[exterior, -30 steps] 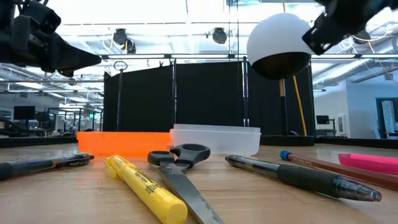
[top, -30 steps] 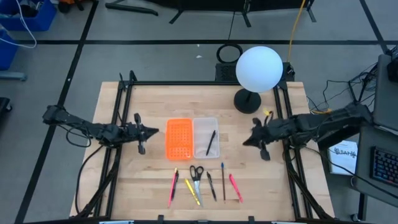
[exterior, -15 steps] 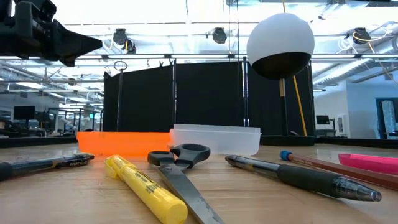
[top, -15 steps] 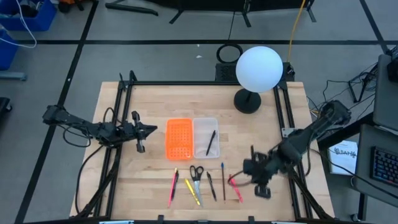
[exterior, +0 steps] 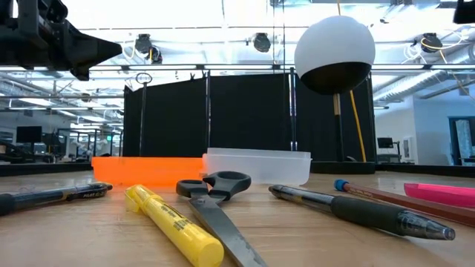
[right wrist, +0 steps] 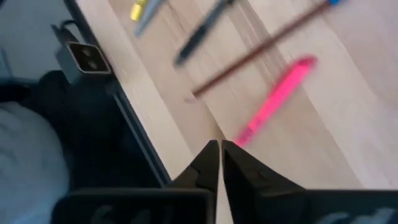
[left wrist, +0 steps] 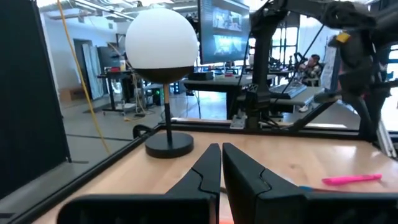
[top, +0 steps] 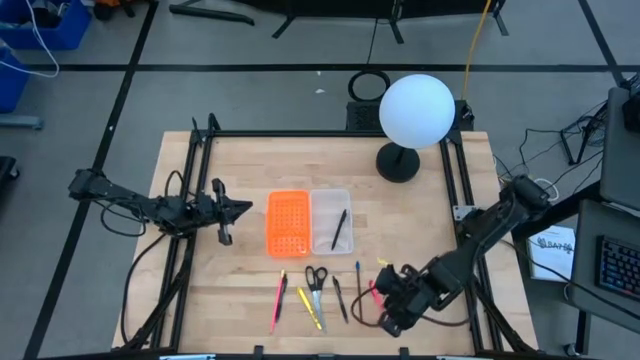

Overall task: Pick & place school supplies into a supply box
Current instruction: Put the pink pen into the supply box

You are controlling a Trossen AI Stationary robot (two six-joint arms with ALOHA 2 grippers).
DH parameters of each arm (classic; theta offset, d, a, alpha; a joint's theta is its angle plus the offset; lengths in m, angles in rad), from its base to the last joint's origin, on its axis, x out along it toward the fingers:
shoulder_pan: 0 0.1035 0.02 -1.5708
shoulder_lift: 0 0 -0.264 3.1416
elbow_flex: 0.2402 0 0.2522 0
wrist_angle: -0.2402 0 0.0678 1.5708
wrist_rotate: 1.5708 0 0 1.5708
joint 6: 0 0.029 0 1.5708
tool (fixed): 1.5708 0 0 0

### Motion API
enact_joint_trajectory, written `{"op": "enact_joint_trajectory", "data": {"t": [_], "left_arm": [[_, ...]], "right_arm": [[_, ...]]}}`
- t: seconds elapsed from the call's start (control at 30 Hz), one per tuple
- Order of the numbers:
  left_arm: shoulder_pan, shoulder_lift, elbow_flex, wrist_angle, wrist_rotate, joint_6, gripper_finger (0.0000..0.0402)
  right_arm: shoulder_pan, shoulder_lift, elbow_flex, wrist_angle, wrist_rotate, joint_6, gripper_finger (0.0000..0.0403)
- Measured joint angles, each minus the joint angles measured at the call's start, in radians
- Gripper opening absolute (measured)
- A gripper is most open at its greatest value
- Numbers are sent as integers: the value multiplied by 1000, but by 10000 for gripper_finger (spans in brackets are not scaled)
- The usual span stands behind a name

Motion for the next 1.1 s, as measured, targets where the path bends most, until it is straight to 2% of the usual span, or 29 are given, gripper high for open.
{"op": "enact_joint_trajectory", "data": {"t": [0.1, 0.23, 0.33, 0.43, 0.67, 0.87, 1.1], "left_arm": [[0, 0, 0, -1, 0, -15, 26], [0, 0, 0, -1, 0, -15, 26], [0, 0, 0, -1, 0, -15, 26], [-1, 0, 0, -2, 0, -11, 26], [0, 0, 0, -2, 0, -3, 26], [0, 0, 0, -2, 0, -3, 26], [0, 0, 0, -4, 0, -7, 26]], "right_arm": [[3, 23, 0, 44, 46, 23, 55], [2, 61, 0, 50, 54, 100, 121], [0, 73, 0, 19, 54, 225, 169], [-1, 80, 0, 15, 29, 329, 194], [-10, 111, 0, -28, 1, 432, 196], [-43, 171, 0, -32, -74, 423, 191], [-53, 224, 0, -35, -80, 393, 190]]}}
